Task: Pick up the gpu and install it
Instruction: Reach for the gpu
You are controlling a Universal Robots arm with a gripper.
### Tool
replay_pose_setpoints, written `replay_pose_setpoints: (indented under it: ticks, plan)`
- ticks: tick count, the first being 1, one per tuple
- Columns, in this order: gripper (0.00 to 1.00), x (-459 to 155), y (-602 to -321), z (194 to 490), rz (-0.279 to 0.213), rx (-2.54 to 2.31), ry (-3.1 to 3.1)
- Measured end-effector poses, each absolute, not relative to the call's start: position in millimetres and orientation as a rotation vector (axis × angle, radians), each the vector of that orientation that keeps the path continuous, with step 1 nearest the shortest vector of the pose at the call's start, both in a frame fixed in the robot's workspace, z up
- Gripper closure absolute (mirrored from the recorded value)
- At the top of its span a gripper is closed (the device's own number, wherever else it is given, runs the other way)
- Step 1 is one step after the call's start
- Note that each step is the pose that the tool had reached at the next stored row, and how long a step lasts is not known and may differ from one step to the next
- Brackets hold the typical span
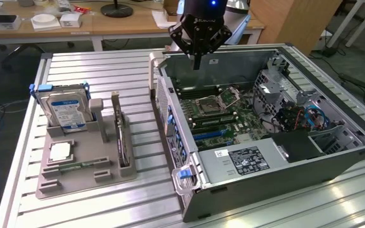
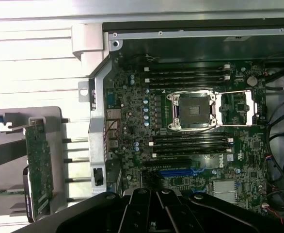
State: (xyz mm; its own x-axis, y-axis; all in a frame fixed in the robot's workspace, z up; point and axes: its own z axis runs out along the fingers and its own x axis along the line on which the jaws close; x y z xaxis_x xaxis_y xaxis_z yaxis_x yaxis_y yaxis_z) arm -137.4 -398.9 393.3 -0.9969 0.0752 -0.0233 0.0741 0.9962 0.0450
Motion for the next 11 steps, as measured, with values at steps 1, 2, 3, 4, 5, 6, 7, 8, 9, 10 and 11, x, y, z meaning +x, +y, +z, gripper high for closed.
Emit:
replay_pose_setpoints:
  ticks: [1,2,3,4,5,6,7,8,9,10,11]
  plan:
    - [0.90,-138.2,-398.9,393.3,0.069,0.117,3.114]
    - [0.90,-139.0,-398.8,393.3,0.069,0.117,3.114]
    - [0.90,-139.7,-398.8,393.3,0.069,0.117,3.114]
    - [0.90,-140.4,-398.8,393.3,0.069,0.117,3.114]
    - [0.90,-141.2,-398.9,393.3,0.069,0.117,3.114]
    - [0.90,-141.9,-398.8,393.3,0.069,0.117,3.114]
    - [0.90,-142.6,-398.8,393.3,0.069,0.117,3.114]
    - [0.90,-143.2,-398.8,393.3,0.069,0.117,3.114]
    - [0.90,-143.9,-398.9,393.3,0.069,0.117,3.114]
    - [0.90,-144.6,-398.8,393.3,0.069,0.117,3.114]
    - [0.90,-145.3,-398.8,393.3,0.069,0.117,3.114]
